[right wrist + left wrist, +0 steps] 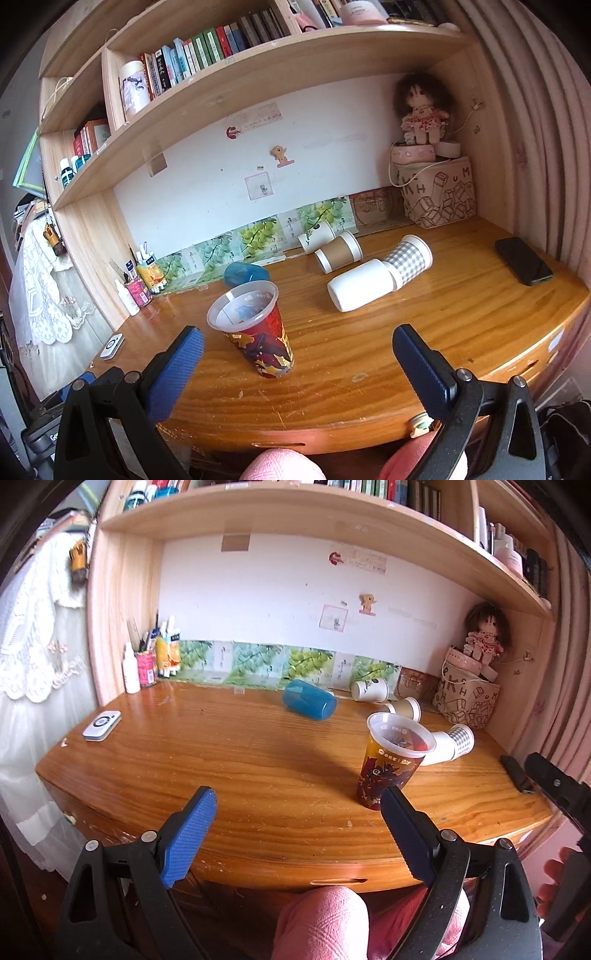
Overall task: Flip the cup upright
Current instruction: 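Open the right tool and withdraw both tools from the upright cup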
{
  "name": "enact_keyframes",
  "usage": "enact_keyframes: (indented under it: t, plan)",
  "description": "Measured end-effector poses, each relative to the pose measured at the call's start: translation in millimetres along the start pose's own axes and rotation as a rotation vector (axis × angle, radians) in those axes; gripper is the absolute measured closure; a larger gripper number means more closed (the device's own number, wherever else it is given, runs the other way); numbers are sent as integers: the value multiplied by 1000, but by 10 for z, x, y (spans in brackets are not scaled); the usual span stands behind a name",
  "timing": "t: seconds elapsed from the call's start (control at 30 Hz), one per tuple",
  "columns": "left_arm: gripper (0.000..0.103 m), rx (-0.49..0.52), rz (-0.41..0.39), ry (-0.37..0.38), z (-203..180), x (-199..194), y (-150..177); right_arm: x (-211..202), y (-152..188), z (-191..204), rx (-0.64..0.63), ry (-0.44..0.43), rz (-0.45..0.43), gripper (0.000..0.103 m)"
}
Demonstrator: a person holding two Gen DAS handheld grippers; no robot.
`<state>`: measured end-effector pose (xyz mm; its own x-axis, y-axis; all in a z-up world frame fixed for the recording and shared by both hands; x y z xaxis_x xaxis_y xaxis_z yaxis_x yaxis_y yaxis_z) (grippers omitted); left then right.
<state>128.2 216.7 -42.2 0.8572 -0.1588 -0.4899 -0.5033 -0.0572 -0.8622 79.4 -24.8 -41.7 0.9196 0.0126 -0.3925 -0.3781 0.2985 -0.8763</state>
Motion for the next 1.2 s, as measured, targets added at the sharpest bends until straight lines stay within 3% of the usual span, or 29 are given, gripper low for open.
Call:
enact_keyframes:
  t: [0.4, 0.6, 0.7, 0.83, 1.2]
  plan:
    - [11, -126, -75, 47, -108, -458, 156, -690, 158, -18, -47, 16, -166, 0]
    - [10, -62, -138, 32, -255, -650, 105, -898, 196, 56, -63, -11, -215, 0]
    - [0, -21, -188, 21, -324, -746, 78, -948, 179, 103, -77, -22, -233, 0]
    - [0, 24, -264, -8, -374, -845, 17, -999, 157, 172, -90, -51, -261, 0]
    - [0, -26, -413, -75, -288, -1020, -109, -1074, 95, 248, -152, -43, -344, 0]
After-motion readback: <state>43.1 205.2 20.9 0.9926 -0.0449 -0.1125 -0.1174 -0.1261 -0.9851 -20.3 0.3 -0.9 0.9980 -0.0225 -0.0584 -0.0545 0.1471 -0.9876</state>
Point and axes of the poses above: each gripper's, at about its wrist camera, not at the fingertips, and x roughly the way its jaws point, z to its left, y to its underside, the point moved 2 cm from there along x, roughly the way its jaws point, and after that the axes turned 1 degree about -x, right-handed, at the moved point
